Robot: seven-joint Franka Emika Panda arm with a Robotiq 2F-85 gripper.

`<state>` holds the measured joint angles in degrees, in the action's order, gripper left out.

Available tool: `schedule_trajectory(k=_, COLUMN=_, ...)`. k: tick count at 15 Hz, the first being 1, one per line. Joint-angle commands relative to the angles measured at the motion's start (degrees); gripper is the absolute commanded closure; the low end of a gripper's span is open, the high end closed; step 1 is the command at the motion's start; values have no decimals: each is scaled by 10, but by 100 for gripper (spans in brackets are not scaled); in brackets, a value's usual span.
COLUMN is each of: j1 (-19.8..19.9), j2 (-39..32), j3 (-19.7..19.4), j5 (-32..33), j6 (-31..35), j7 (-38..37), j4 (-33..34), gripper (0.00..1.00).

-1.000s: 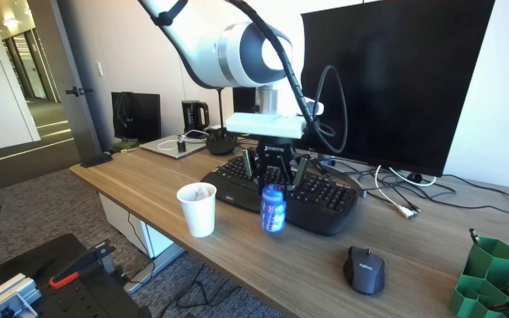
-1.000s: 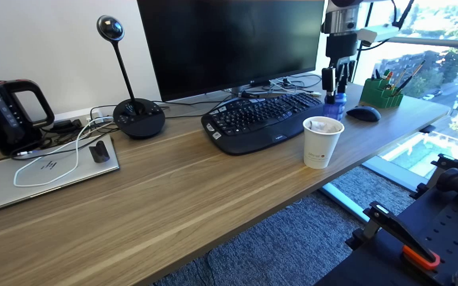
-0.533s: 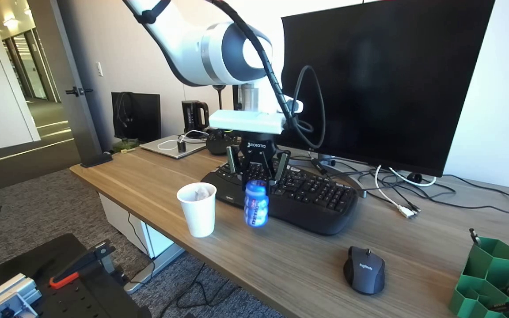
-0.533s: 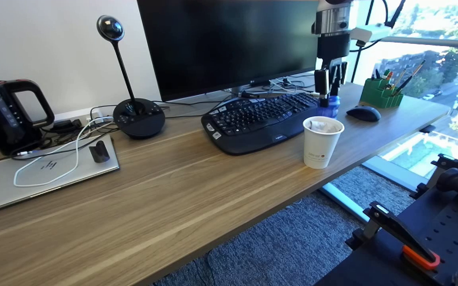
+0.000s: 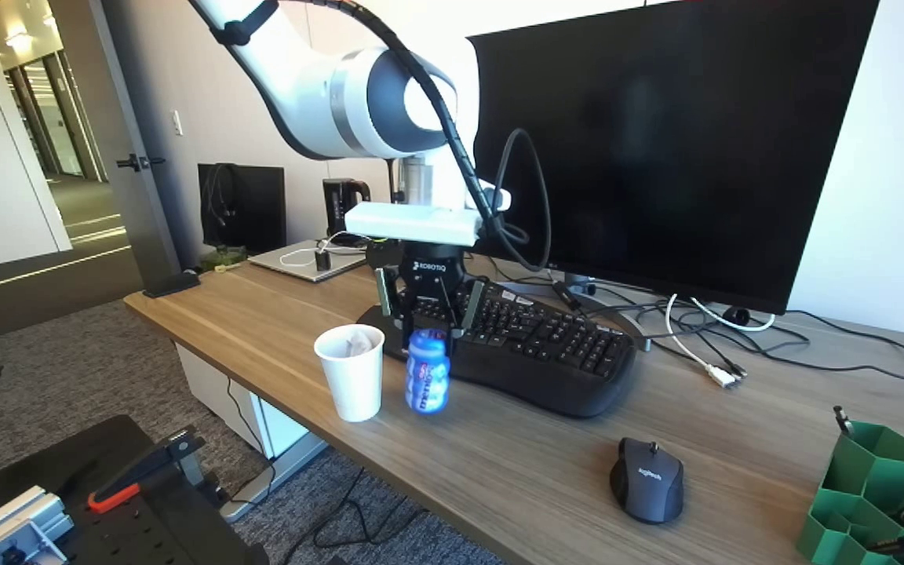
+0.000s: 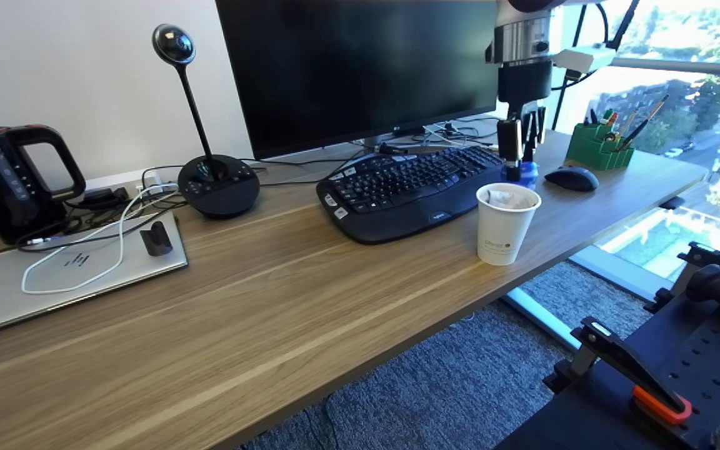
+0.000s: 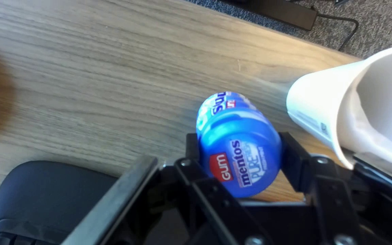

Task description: Move the bottle to the left

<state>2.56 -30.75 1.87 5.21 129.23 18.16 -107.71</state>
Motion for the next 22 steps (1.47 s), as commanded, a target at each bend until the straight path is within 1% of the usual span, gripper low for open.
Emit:
schedule_trajectory(k=1, j1=1, j2=24, j3=1, j5=10, j6=-10, j7=9, j4=-26, gripper=66)
schedule_trajectory(k=6, j1=2, j2=25, j3=-3, j5=14, j6=-9, j7=6, j4=-33, gripper=66)
schedule_trajectory(k=14, j1=5, j2=24, j3=-19, j5=34, j6=-2, j7=-4, j4=-25, gripper=66)
schedule_trajectory(k=22, j1=2, j2=26, j3=-16, j5=34, j6=-3, j7=-2, j4=-25, gripper=66)
